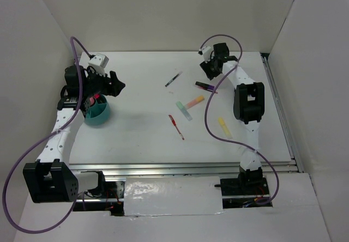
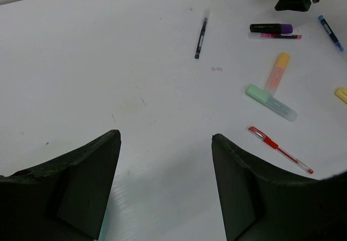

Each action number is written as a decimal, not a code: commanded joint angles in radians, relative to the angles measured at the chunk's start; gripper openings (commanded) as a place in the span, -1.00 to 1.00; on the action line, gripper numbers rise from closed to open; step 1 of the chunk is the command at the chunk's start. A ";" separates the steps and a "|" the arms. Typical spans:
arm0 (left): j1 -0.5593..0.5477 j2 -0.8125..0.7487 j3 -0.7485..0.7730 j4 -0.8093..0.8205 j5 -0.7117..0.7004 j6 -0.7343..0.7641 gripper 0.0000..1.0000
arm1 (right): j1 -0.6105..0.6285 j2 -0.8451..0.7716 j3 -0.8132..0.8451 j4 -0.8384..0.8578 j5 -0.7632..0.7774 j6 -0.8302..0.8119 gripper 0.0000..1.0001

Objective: Sort the stationery into containers
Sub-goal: Move the pen to the center of the board, then pick up the pen from the center of the board.

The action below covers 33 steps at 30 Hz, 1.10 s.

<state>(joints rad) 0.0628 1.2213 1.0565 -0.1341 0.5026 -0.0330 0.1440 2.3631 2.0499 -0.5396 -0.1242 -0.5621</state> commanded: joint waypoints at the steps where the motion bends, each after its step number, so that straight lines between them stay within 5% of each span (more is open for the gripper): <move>1: 0.003 -0.028 -0.003 0.016 0.011 0.001 0.60 | 0.002 -0.053 0.001 -0.051 -0.026 0.002 0.11; 10: 0.003 -0.020 -0.007 0.027 0.017 -0.007 0.60 | -0.008 -0.065 -0.003 -0.125 -0.135 -0.004 0.05; 14: 0.003 -0.019 -0.007 0.024 0.013 0.001 0.60 | -0.006 -0.073 -0.023 -0.126 -0.143 -0.016 0.20; 33: 0.003 -0.011 -0.006 0.027 0.014 0.004 0.60 | 0.023 -0.008 -0.017 -0.163 -0.068 -0.084 0.19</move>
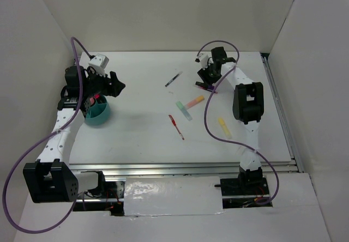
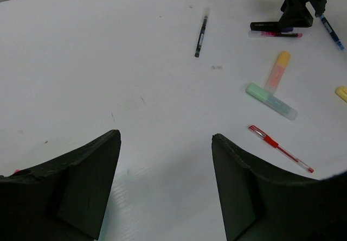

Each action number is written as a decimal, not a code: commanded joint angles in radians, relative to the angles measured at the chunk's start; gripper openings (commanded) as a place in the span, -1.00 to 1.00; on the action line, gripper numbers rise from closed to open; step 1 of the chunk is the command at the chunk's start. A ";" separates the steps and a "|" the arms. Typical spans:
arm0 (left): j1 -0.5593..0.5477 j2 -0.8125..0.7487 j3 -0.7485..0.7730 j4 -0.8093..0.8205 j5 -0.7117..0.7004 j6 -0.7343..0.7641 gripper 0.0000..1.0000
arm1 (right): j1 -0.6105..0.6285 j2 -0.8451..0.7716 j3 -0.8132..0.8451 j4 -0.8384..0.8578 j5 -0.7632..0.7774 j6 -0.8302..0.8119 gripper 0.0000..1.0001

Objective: Sort the stationery into containers
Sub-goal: Pick up the pen from the center of the board.

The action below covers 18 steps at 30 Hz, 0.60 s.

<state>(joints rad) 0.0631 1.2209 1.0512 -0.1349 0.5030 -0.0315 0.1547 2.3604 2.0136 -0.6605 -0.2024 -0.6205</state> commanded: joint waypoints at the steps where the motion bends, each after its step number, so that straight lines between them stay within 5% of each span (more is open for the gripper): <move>1: 0.003 -0.011 0.000 0.027 0.014 0.002 0.60 | 0.014 -0.007 0.016 -0.047 0.005 -0.033 0.19; 18: 0.004 -0.009 0.000 0.023 0.020 -0.005 0.60 | 0.037 0.049 0.066 -0.149 0.014 -0.093 0.10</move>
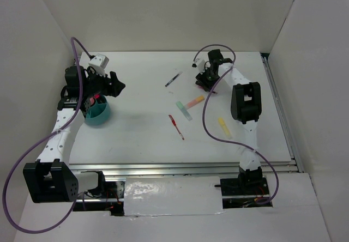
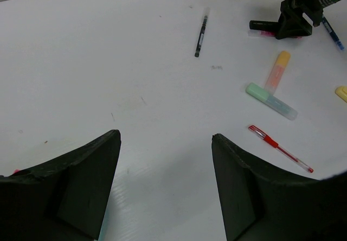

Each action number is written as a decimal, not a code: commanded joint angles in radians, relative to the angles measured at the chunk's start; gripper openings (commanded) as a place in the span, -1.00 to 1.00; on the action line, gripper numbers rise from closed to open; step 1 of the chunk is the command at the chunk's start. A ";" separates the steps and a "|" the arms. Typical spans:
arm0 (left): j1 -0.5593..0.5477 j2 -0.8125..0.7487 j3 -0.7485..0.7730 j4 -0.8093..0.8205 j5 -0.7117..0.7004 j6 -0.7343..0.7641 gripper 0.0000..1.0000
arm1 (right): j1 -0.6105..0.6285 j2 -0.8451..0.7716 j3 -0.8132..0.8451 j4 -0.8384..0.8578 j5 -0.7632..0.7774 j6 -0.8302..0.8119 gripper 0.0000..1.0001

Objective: Sort the stationery into containers
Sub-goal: Pick up the pen from the center of the board.

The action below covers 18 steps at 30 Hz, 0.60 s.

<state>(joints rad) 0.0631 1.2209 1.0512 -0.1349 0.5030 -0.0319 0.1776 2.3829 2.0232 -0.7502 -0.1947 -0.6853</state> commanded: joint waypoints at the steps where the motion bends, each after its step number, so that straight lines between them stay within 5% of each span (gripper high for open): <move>1: 0.006 -0.008 0.000 0.020 0.020 -0.005 0.60 | 0.017 0.038 0.063 -0.073 0.005 -0.031 0.09; 8: 0.007 -0.017 0.000 0.014 0.026 -0.008 0.60 | 0.049 0.044 0.049 -0.107 -0.023 -0.057 -0.17; 18: 0.012 -0.043 -0.010 -0.002 0.032 -0.003 0.60 | 0.111 -0.048 -0.095 -0.120 -0.071 -0.045 -0.28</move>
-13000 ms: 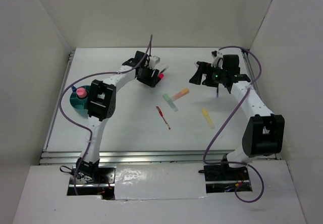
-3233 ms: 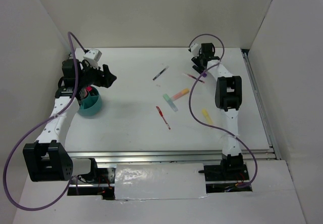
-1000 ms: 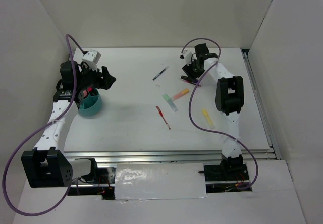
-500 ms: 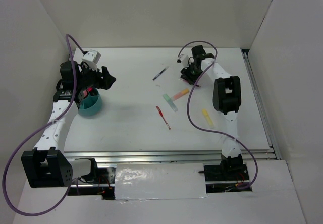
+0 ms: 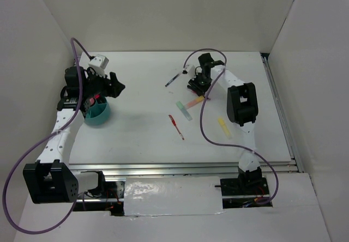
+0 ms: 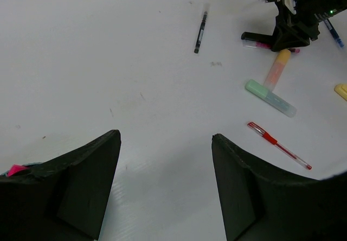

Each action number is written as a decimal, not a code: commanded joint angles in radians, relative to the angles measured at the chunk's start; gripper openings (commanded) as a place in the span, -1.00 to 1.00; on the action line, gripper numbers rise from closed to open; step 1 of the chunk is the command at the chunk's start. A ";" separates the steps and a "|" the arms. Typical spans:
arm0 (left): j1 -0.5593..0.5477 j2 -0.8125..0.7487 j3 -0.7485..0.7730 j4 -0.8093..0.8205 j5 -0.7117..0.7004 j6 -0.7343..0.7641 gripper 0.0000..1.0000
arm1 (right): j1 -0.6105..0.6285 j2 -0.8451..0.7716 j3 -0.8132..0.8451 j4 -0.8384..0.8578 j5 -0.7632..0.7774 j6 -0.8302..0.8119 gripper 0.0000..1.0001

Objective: Sort the stationery into containers
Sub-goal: Pick up the pen from the center of the board.

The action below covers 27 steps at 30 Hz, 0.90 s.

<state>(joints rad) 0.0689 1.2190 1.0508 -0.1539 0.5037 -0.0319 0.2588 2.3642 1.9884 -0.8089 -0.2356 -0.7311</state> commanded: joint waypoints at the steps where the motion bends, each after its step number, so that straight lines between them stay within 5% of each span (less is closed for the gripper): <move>1: 0.008 -0.044 -0.011 0.017 0.032 -0.003 0.60 | 0.031 -0.037 -0.071 -0.055 -0.028 0.007 -0.29; 10: 0.014 -0.076 -0.028 0.005 0.041 0.010 0.60 | 0.034 -0.068 -0.031 -0.108 -0.041 0.064 -1.00; 27: 0.011 -0.139 -0.087 0.045 0.113 0.089 0.58 | 0.048 -0.192 -0.028 -0.110 -0.158 0.179 -1.00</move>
<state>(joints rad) 0.0780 1.1194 0.9745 -0.1581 0.5636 0.0032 0.3008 2.2795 1.9354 -0.8955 -0.3161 -0.5995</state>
